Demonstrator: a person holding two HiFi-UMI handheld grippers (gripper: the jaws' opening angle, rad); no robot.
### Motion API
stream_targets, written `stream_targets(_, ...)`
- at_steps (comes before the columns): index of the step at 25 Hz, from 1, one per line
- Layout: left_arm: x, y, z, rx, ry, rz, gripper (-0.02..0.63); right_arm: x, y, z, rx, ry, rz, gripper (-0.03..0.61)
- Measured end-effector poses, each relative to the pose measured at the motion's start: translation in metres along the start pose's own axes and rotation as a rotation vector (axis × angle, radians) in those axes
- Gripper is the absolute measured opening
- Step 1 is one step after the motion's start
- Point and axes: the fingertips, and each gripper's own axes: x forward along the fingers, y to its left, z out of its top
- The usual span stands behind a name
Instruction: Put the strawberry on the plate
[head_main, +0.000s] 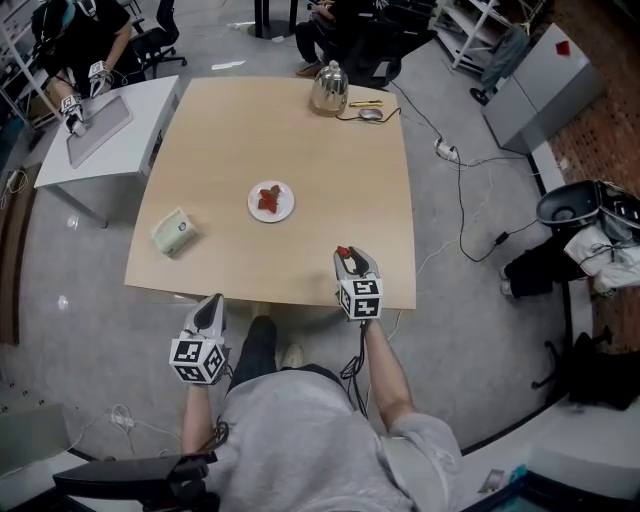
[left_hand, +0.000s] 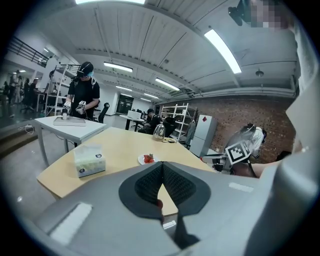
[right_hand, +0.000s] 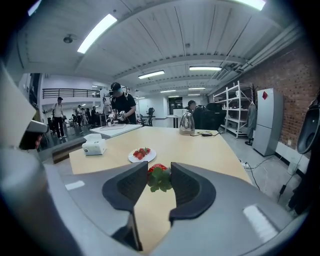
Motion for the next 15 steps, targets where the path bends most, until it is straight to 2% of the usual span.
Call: stream_targets(15, 0.050, 0.051, 0.012, -0.021, 0.040, 0.022, 0.020, 0.095, 0.032, 0.023, -0.014, 0.022, 0.095, 0.147)
